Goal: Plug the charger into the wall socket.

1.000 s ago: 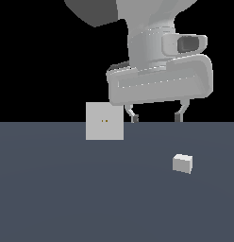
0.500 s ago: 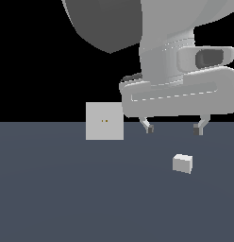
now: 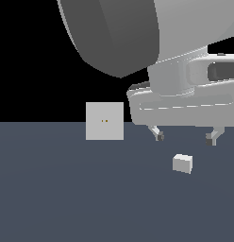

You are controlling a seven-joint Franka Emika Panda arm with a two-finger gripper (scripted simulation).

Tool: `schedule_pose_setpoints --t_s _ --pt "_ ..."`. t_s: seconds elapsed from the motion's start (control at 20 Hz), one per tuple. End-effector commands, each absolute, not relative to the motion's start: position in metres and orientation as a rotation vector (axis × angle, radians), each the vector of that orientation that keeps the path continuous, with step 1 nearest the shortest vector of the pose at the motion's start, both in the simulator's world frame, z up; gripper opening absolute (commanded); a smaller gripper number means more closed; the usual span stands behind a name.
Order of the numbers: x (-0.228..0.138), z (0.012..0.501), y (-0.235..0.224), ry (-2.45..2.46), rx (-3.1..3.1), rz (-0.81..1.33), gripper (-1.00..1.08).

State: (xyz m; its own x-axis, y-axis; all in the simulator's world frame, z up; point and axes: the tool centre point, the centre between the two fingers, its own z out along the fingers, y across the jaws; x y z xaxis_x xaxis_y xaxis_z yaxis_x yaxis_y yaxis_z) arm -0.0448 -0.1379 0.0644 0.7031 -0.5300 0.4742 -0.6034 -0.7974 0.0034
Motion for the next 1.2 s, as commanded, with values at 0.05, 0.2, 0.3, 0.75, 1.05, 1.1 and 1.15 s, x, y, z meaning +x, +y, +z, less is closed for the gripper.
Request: schedule_pose_setpoints --t_s 0.05,0.2,0.3,0.75,1.05,1.1,1.15 --pt "-0.046 0.062 -0.14 -0.941 2.738 0.704 1.0" --pt "-0.046 0.062 -0.14 -0.942 2.739 0.702 1.0" --pt "-0.045 0.062 -0.139 -0.938 2.743 0.698 1.0" --pt "-0.046 0.049 -0.139 -0.939 2.744 0.698 1.0" --pt "-0.047 0.023 -0.139 -0.94 2.745 0.697 1.0" --pt "-0.047 0.02 -0.139 -0.94 2.745 0.697 1.0" --pt "-0.046 0.017 -0.139 -0.939 2.745 0.697 1.0"
